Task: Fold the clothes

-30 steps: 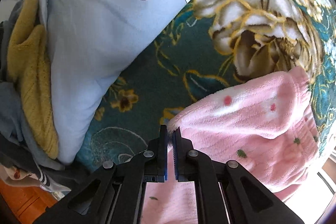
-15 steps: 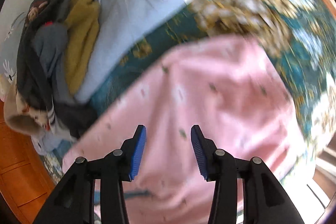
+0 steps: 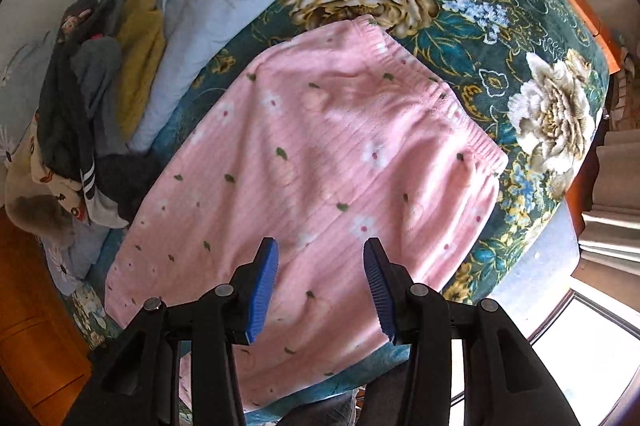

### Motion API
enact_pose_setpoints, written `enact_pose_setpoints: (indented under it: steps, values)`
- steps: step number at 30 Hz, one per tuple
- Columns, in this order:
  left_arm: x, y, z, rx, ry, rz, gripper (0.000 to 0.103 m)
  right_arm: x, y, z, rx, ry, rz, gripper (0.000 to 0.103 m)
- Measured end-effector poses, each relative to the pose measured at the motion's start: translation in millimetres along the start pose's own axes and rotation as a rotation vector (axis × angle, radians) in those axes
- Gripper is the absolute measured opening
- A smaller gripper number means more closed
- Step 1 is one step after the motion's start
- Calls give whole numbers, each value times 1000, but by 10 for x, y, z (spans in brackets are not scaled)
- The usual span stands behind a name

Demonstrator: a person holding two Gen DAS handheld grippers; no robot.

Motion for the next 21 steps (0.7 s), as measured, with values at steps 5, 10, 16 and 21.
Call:
enact_pose_setpoints:
  steps: [5, 10, 16, 21]
  values:
    - [-336, -30, -68, -7, -65, 14, 7, -194, 131, -95, 6, -6, -44, 46]
    - [-659, 157, 42, -75, -118, -62, 11, -369, 204, -54, -6, -7, -103, 46]
    - [-713, 161, -383, -40, -5, -137, 36, -496, 226, -56, -9, -22, -139, 46]
    - [-1245, 252, -1084, 58, -13, -210, 48, -438, 262, -34, -15, -51, -115, 46]
Point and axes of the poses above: each gripper's, at about its wrist camera, not at the fingertips, and z roughly the way its jaws point, x to its right, y to its underside, the point moved 9 cm from there along z, roughly the way its jaws point, and after that the axes turned 12 degrees about x, right-handed, at the moved point
